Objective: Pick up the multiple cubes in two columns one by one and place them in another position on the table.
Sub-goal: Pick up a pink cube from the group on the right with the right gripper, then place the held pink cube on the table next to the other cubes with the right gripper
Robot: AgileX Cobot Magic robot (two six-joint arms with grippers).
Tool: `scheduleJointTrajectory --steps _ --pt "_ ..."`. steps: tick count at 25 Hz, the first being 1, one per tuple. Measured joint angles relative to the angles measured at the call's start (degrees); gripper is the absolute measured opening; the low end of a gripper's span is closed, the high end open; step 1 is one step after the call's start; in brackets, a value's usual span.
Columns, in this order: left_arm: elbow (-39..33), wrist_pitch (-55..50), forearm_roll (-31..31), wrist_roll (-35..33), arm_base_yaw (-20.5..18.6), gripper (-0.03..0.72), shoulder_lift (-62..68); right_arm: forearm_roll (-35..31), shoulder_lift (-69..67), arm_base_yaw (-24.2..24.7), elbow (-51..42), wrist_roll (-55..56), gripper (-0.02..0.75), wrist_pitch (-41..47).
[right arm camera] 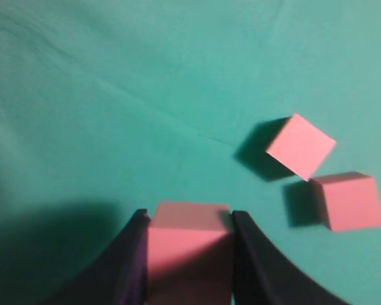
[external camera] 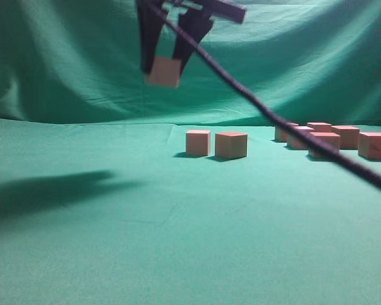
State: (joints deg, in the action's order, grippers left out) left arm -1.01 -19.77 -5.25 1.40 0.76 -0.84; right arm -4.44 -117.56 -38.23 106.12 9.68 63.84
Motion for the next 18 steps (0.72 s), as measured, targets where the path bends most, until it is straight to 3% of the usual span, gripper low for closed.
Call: scheduleJointTrajectory --steps 8,18 --pt "0.0 0.0 0.0 0.0 0.0 0.0 0.0 3.9 -14.5 -1.5 15.5 3.3 0.274 4.4" --pt "0.0 0.0 0.0 0.0 0.0 0.0 0.0 10.1 -18.5 -1.5 17.3 7.2 0.274 4.4"
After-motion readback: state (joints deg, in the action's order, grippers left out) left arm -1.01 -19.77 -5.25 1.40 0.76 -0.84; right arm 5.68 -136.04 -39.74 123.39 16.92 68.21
